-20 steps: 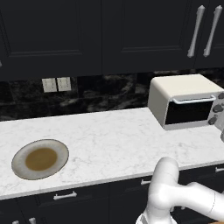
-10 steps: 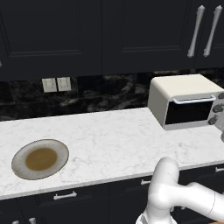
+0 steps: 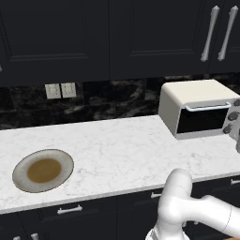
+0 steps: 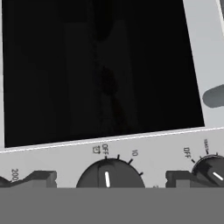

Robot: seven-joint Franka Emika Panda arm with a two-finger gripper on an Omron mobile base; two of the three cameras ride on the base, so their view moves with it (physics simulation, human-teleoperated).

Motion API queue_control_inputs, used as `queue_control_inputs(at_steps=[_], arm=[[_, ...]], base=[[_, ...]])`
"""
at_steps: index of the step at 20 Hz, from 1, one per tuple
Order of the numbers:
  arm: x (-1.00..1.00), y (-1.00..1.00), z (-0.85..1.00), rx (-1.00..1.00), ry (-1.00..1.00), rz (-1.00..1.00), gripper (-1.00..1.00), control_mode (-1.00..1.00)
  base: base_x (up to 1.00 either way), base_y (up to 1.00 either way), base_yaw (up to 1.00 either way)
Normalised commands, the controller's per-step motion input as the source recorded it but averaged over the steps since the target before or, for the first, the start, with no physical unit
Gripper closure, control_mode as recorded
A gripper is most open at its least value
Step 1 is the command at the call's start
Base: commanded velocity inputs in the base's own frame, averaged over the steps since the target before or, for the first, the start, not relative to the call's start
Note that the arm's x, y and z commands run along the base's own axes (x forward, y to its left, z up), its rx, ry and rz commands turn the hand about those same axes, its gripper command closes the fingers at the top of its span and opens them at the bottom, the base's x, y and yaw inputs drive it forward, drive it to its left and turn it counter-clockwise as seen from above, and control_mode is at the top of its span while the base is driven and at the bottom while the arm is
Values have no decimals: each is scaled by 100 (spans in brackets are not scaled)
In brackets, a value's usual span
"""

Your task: Pick up the kebab skewer and baguette bread, and place them inside the toaster oven. Close the toaster oven door and start by setting the timer.

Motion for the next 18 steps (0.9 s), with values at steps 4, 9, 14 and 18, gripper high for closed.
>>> queue_control_inputs(at_steps=[4,9,14,18], arm=[[3,0,0,-2,5,-1,-100,-100],[14,0,0,-3,2,-2,-100,-100],[10,0,0,-4,1,-3,-100,-100],[2,-6,0,-3,3,-2,-100,-100]], base=[[0,0,0],[0,0,0],[0,0,0],[0,0,0]])
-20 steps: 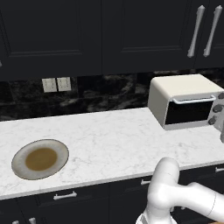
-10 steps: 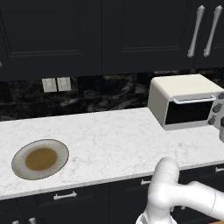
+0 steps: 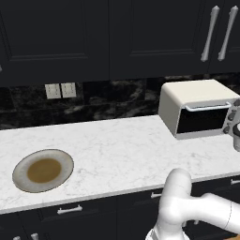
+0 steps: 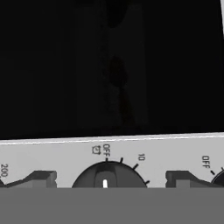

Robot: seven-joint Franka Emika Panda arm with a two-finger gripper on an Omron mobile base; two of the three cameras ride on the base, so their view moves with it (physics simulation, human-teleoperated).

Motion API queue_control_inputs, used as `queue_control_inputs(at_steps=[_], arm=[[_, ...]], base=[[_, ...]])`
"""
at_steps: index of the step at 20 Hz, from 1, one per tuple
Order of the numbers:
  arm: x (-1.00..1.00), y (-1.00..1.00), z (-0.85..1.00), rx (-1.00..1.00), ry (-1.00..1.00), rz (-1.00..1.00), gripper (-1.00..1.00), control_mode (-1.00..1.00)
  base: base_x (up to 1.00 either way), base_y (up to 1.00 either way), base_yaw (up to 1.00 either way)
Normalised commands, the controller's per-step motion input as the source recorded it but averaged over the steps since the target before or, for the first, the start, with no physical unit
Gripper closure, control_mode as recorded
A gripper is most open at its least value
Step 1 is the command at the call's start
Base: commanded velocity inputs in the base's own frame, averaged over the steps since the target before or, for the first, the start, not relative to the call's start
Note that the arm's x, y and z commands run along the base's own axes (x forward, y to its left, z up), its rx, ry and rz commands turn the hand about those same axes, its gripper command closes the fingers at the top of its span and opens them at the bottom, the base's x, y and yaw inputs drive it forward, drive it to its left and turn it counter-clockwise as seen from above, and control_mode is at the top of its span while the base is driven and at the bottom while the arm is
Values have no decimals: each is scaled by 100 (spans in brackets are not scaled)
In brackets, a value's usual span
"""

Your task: Pick up the kebab skewer and baguette bread, and place them inside the toaster oven. Close the toaster oven door and start by setting the timer.

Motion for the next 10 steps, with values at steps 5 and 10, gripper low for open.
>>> queue_control_inputs(at_steps=[5,10], arm=[[0,-13,-1,-1,5,-1,-100,-100],[0,-2,0,0,1,-1,-100,-100]], base=[[0,0,0],[0,0,0]])
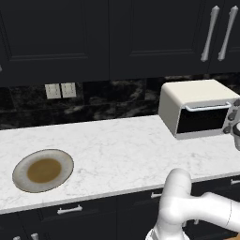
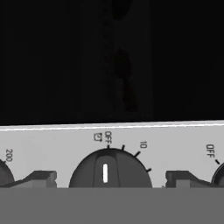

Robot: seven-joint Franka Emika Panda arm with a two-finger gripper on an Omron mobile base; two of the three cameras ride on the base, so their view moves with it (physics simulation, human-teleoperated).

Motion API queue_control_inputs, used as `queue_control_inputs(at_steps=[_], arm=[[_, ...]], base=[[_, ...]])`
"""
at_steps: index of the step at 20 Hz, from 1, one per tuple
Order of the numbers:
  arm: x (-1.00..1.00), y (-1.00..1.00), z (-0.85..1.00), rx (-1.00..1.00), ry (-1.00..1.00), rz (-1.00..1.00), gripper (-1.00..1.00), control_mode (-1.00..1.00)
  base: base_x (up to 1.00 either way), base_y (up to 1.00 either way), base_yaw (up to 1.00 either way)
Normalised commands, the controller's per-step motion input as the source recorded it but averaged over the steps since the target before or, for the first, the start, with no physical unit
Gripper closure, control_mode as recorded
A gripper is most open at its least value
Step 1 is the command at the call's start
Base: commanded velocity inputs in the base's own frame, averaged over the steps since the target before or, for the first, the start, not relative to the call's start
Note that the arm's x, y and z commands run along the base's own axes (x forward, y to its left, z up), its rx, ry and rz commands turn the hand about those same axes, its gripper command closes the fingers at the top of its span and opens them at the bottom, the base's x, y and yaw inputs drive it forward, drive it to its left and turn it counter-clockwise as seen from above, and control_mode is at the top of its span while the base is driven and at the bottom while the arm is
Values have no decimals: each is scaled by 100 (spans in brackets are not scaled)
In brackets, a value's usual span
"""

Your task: Pick up the kebab skewer and baguette bread, and place them inside the toaster oven. Close the toaster oven door and start by setting the timer.

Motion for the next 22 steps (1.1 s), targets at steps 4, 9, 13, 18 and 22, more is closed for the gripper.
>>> queue_control_inputs(at_steps=[4,9,13,18,22], arm=[[0,6,0,0,0,-2,-100,-100],[-3,16,0,0,0,-4,100,-100],[-4,2,0,0,0,-6,100,-100],[0,0,0,0,0,-6,100,-100],[-25,0,0,0,0,-8,100,-100]], base=[[0,0,0],[0,0,0],[0,0,0],[0,0,0],[0,0,0]])
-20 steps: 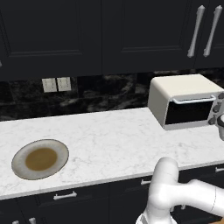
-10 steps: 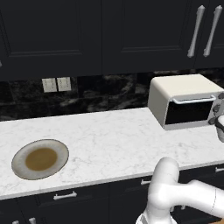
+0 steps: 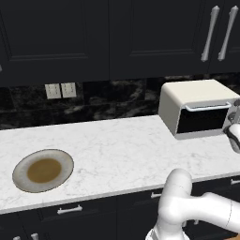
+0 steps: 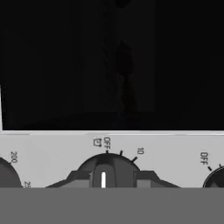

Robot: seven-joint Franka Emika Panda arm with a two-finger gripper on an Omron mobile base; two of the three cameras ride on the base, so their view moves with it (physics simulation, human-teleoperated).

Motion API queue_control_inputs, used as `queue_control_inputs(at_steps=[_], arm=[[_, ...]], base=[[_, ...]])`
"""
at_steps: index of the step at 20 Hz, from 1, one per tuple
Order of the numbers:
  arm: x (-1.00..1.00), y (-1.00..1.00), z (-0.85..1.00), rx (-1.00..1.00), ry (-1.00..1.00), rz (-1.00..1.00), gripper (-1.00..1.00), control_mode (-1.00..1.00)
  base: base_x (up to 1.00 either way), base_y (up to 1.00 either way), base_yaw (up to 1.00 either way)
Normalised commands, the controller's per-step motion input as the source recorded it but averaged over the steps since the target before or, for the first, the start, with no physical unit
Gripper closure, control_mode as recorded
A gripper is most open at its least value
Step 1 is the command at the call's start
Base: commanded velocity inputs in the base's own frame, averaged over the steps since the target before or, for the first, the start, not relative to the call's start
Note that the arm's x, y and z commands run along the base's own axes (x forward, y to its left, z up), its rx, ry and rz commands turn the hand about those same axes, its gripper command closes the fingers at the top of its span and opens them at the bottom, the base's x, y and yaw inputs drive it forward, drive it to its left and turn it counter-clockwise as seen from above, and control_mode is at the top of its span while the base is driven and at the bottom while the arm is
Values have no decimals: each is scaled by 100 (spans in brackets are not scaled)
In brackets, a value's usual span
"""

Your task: Pick up the kebab skewer and baguette bread, and place them inside the toaster oven. Close the toaster oven door and start by setting the timer.

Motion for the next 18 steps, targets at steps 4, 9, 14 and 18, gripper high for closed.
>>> queue_control_inputs(at_steps=[4,9,14,18], arm=[[-30,0,0,0,-3,-10,100,-100],[-3,0,0,0,0,-10,100,-100],[0,0,0,5,0,-7,100,-100],[0,0,5,19,0,-3,100,-100]], base=[[0,0,0],[0,0,0],[0,0,0],[0,0,0]])
